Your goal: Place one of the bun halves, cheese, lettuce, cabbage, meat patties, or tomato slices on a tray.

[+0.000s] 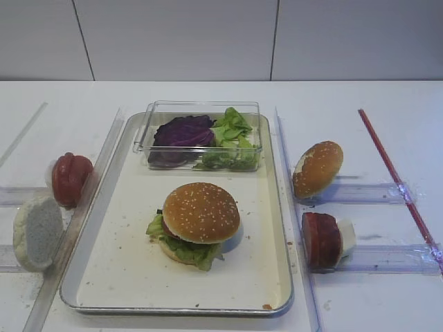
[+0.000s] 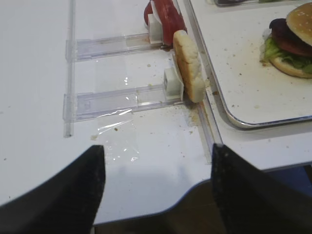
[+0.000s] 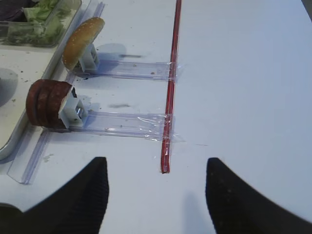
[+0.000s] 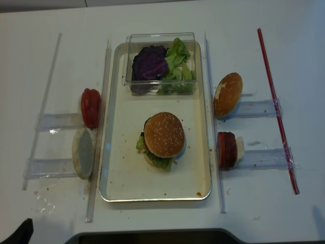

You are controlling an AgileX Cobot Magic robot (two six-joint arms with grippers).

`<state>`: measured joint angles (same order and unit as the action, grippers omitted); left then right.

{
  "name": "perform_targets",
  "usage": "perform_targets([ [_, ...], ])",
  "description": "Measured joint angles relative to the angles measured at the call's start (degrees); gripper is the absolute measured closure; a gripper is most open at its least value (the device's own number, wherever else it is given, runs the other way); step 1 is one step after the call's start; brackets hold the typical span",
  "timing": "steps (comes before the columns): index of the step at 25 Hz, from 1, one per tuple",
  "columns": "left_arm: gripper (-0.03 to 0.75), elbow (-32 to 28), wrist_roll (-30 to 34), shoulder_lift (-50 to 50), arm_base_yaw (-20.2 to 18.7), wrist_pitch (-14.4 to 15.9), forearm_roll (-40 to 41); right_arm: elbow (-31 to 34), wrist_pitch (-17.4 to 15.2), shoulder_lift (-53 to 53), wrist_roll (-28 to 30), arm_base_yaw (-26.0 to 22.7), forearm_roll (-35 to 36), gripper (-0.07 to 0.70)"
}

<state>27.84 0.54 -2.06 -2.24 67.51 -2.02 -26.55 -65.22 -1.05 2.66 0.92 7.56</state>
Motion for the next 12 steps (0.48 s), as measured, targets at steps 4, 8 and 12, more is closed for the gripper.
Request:
perform_targets([
  [4, 0.287, 0.0, 0.0, 0.0, 0.0, 0.0, 0.0, 0.0, 0.0, 0.0, 0.0, 0.0, 0.0, 0.178],
  [8, 0.286, 0.0, 0.0, 0.0, 0.0, 0.0, 0.0, 0.0, 0.0, 0.0, 0.0, 0.0, 0.0, 0.178],
  [12, 0.287, 0.0, 0.0, 0.0, 0.0, 0.0, 0.0, 0.0, 0.0, 0.0, 0.0, 0.0, 0.0, 0.178],
])
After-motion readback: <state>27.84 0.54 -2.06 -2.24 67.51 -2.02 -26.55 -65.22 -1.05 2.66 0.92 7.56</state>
